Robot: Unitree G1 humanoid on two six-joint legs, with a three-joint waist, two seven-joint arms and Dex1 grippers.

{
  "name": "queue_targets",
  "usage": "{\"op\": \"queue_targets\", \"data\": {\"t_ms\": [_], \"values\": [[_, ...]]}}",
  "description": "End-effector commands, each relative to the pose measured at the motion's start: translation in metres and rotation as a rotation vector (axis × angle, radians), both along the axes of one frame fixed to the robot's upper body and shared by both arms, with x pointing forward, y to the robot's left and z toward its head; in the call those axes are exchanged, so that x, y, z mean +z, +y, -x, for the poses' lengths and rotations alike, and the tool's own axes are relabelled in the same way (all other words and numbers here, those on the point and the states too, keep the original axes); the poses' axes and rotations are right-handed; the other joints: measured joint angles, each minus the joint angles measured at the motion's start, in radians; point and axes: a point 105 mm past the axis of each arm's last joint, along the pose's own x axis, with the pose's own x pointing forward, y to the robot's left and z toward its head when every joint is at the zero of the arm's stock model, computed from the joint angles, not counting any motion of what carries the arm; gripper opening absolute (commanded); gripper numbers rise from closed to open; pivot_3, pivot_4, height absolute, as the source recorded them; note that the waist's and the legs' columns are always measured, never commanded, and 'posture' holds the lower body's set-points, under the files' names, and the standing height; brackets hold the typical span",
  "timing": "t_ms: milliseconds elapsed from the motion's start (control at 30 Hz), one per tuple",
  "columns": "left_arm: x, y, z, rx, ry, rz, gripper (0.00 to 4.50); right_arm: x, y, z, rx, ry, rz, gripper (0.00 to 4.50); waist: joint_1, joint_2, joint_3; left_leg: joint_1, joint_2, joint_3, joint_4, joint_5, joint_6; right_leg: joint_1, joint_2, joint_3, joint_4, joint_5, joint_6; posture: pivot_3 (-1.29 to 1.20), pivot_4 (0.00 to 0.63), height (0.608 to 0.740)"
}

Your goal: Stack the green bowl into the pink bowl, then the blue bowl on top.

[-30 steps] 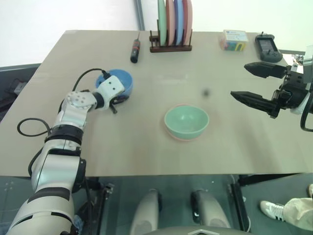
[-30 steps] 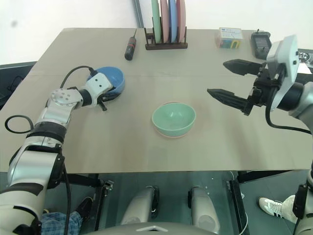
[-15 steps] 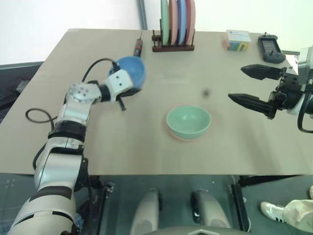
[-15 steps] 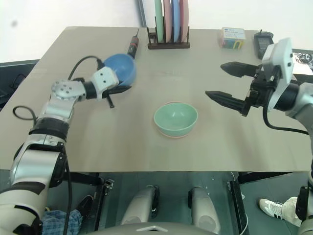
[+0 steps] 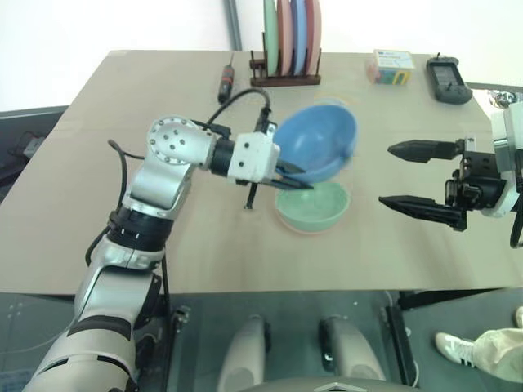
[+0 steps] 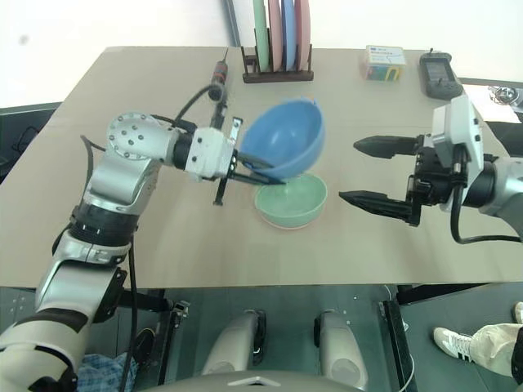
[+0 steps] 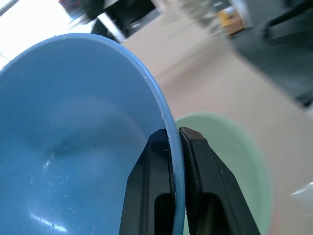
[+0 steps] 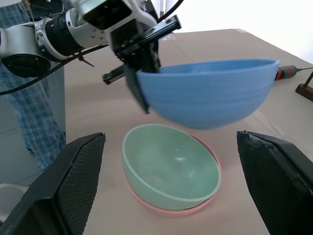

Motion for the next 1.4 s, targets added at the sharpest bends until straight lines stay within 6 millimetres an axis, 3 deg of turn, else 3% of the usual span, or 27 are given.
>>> {"op": "queue_targets", "data": {"t_ms": [33,67,100,133,333,633,700,767,933,1067,1400], "values": [[0.004,0.001,0.022,-0.1,0.03,-0.051,0.14,0.007,0.0,0.004,0.001,-0.051,0.017,4.5,0.002,0.0,0.0,0.0,0.0,0.0,0.0,0.0,0.0,0.0,0.0,0.0,0.0,0.0,0.0,0.0,0.15,0.74],[0.003,0.001,0.023,-0.103,0.035,-0.055,0.14,0.007,-0.001,0.004,-0.002,-0.051,0.018,4.5,0.002,0.0,0.0,0.0,0.0,0.0,0.0,0.0,0.0,0.0,0.0,0.0,0.0,0.0,0.0,0.0,0.15,0.74],[0.004,0.001,0.023,-0.099,0.037,-0.055,0.87,0.007,-0.001,0.004,-0.005,-0.051,0.018,4.5,0.003,0.0,0.0,0.0,0.0,0.0,0.0,0.0,0.0,0.0,0.0,0.0,0.0,0.0,0.0,0.0,0.15,0.74],[0.003,0.002,0.022,-0.095,0.041,-0.061,1.02,0.006,0.0,0.004,-0.006,-0.051,0.019,4.5,0.003,0.0,0.0,0.0,0.0,0.0,0.0,0.0,0.0,0.0,0.0,0.0,0.0,0.0,0.0,0.0,0.15,0.74],[0.007,0.003,0.012,-0.049,0.024,-0.036,3.05,0.006,-0.001,0.003,-0.011,-0.05,0.021,4.5,0.005,0.0,0.0,0.0,0.0,0.0,0.0,0.0,0.0,0.001,0.0,0.0,-0.001,0.0,0.0,0.0,0.15,0.74],[0.022,0.031,-0.022,0.206,0.073,0.164,3.05,-0.001,-0.011,-0.002,-0.054,-0.023,0.036,4.5,0.004,0.0,0.0,0.0,0.0,0.0,0.0,0.0,0.0,0.0,0.0,0.0,-0.001,0.0,0.0,0.0,0.15,0.74],[0.019,0.049,-0.033,0.335,0.116,0.218,3.05,-0.007,-0.021,-0.003,-0.082,-0.005,0.048,4.5,0.004,0.0,0.0,0.0,0.0,0.0,0.0,0.0,0.0,0.001,0.0,0.0,-0.001,0.0,0.0,0.0,0.15,0.74],[0.008,0.081,-0.04,0.497,0.141,0.247,3.05,-0.014,-0.035,-0.002,-0.114,0.02,0.028,4.5,0.004,0.0,0.0,0.0,0.0,0.0,0.0,0.0,0.0,0.0,0.0,0.0,-0.001,0.0,0.0,0.0,0.15,0.74],[-0.007,0.126,-0.03,0.687,0.177,0.287,3.05,-0.032,-0.07,-0.001,-0.183,0.044,0.055,4.5,0.002,0.0,0.0,0.001,0.001,0.001,-0.001,0.0,0.0,0.001,0.0,0.001,-0.001,0.0,0.0,0.0,0.15,0.74],[-0.01,0.151,-0.016,0.781,0.185,0.323,3.05,-0.04,-0.09,-0.001,-0.216,0.042,0.078,4.5,0.007,0.0,0.0,0.005,0.001,0.002,0.0,0.0,0.0,0.005,-0.001,0.001,-0.001,0.0,0.0,0.0,0.15,0.74],[-0.009,0.168,0.005,0.854,0.185,0.353,3.05,-0.049,-0.111,-0.007,-0.218,0.04,0.133,4.5,0.004,0.0,0.0,0.008,0.001,0.003,-0.001,0.0,0.0,0.006,0.0,0.001,-0.001,-0.002,0.002,0.0,0.15,0.74]]}}
